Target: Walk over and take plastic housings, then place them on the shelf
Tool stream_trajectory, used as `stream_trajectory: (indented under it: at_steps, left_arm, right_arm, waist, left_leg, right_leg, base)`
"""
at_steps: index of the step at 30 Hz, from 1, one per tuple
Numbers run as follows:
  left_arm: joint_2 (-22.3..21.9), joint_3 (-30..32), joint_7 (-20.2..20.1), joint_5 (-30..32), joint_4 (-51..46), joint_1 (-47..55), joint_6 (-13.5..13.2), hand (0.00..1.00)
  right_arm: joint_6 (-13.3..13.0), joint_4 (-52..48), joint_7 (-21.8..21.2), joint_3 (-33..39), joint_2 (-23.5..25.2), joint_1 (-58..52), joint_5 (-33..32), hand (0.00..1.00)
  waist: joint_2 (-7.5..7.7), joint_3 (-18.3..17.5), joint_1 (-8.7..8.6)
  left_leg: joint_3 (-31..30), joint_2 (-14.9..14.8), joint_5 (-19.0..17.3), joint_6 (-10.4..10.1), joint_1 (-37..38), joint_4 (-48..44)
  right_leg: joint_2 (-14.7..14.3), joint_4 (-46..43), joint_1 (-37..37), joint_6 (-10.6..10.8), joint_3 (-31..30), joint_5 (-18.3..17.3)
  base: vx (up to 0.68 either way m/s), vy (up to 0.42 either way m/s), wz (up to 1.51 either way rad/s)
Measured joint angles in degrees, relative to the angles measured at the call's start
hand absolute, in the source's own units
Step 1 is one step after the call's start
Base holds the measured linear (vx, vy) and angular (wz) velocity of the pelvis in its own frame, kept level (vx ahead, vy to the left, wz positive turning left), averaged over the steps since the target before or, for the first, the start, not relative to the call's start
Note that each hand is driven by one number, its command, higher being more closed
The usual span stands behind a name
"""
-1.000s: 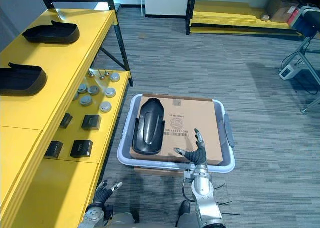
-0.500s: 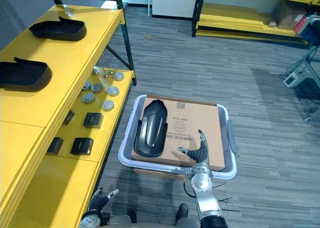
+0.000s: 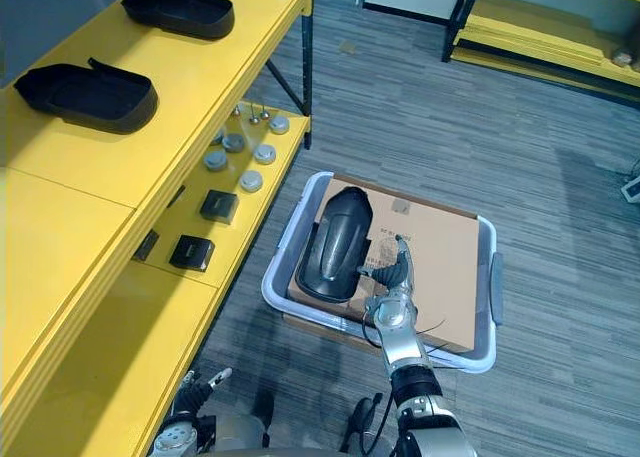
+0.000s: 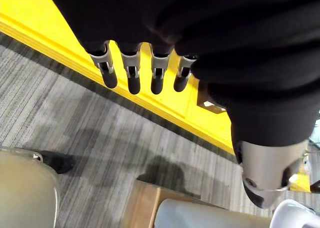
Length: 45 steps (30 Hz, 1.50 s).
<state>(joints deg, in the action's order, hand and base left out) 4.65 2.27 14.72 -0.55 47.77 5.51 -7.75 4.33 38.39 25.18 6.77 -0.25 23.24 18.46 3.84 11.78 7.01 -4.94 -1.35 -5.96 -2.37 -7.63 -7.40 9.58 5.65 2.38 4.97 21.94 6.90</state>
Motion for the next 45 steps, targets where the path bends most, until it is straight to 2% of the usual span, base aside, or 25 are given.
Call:
stream_trajectory:
  at_steps: [4,11,12,16,18,20,29,37,40,42,45]
  left_arm:
    - [0.1,0.0,0.4,-1.2,-0.7,-0.6,-0.2,0.0]
    - [0.8,-0.5,0.7,-1.7,-0.6,-2.1,-0.3,0.0]
    - [0.8,-0.5,0.8,-1.8,-0.7,-2.1,-0.3,0.0]
    - [1.5,-1.4,1.7,-3.5,-0.6,-3.2,-0.3,0.0]
    - [1.7,-1.7,1.7,-3.5,-0.4,-4.3,-0.2,0.0]
    - [1.8,-1.7,1.7,-3.8,-0.5,-4.6,-0.3,0.0]
    - [2.4,-1.7,1.4,-4.0,-0.4,-5.1,0.1,0.0]
    - [3.0,-1.7,0.2,-4.0,0.3,-5.4,0.6,0.0]
    - [3.3,-1.7,0.2,-4.0,1.1,-5.5,0.6,0.0]
    - [3.3,-1.7,0.3,-4.0,1.3,-5.6,0.8,0.0]
    - [3.1,-2.1,0.5,-4.0,1.2,-5.4,1.0,0.0]
  right_arm:
    - [1.1,5.4,1.0,1.9,-0.1,5.7,-0.6,0.0]
    - [2.4,10.7,2.5,2.9,-0.2,12.3,-1.1,0.0]
    - [2.6,11.1,2.5,3.0,-0.3,12.9,-1.1,1.0]
    - [3.7,15.8,2.6,4.1,-1.8,18.2,0.1,1.0]
    - [4.2,16.7,1.6,4.1,-3.6,20.2,0.2,1.0]
    - [4.6,17.0,0.3,4.1,-4.2,21.7,0.1,1.0]
    - [4.6,19.2,-4.1,4.0,-3.0,22.3,-0.6,1.0]
    - [4.6,20.0,-5.1,4.1,-2.3,22.2,-0.7,1.0]
    - [4.5,19.8,-5.2,4.0,-2.1,22.1,-1.1,1.0]
    - [4.4,17.5,-5.0,3.8,-1.8,20.8,-1.1,1.0]
    - [4.2,4.3,-3.8,0.3,-1.1,13.4,-0.4,1.0]
  waist:
    - [0.11,2.7,0.07]
    - [0.66,4.9,0.24]
    - [0.65,5.0,0.25]
    - [0.74,6.3,0.68]
    - [1.01,7.3,1.51]
    - [1.06,8.0,1.55]
    - [1.57,8.3,1.63]
    - [2.01,8.1,1.61]
    - [2.77,7.6,1.53]
    - [3.45,7.2,1.38]
    - [3.93,6.2,0.4]
  left_leg:
    - [-0.6,0.4,0.0,0.0,-0.9,-0.9]
    - [-0.4,0.5,0.0,0.0,-2.7,-2.0]
    - [-0.4,0.4,0.0,0.0,-2.9,-2.2]
    - [-0.2,0.4,-0.1,0.1,-4.3,-3.4]
    - [-0.2,0.3,-0.1,0.1,-4.8,-3.7]
    - [-0.2,0.2,-0.1,0.1,-5.2,-3.9]
    - [-0.3,-0.5,-0.1,-0.1,-5.6,-4.6]
    - [-0.3,-0.4,-0.1,-0.1,-4.2,-4.4]
    - [0.1,-0.5,0.3,-0.3,-3.4,-3.5]
    - [0.4,-0.5,0.7,-0.5,-3.0,-2.8]
    - [0.5,-0.5,0.8,-0.5,-2.6,-2.4]
  right_leg:
    - [0.3,0.0,0.1,-0.1,0.2,0.2]
    - [0.3,-0.1,1.7,-1.7,-0.5,1.8]
    - [0.4,-0.3,2.0,-1.7,-0.6,1.9]
    - [0.5,-0.8,3.2,-1.8,-1.8,2.3]
    - [0.3,-0.9,3.7,-1.8,-2.0,2.3]
    - [0.2,-0.9,4.1,-1.8,-2.2,2.3]
    - [-0.5,-1.0,4.3,-1.8,-2.6,2.3]
    - [-0.4,-1.5,3.1,-1.8,-3.0,2.3]
    - [-0.3,-1.4,3.0,-1.9,-3.1,2.3]
    - [-0.3,-1.4,3.0,-1.9,-3.2,2.3]
    - [-0.3,-1.4,2.8,-1.9,-3.3,2.2]
  base:
    - [-0.04,0.024,0.08]
    - [-0.03,0.031,-0.01]
    - [-0.05,0.037,-0.04]
    - [-0.07,0.034,-0.04]
    - [-0.11,0.003,-0.06]
    - [-0.1,-0.018,-0.03]
    - [-0.01,-0.005,0.0]
    - [0.0,0.0,0.0]
    - [-0.01,0.002,-0.03]
    - [-0.01,0.001,-0.02]
    - [0.0,0.0,-0.02]
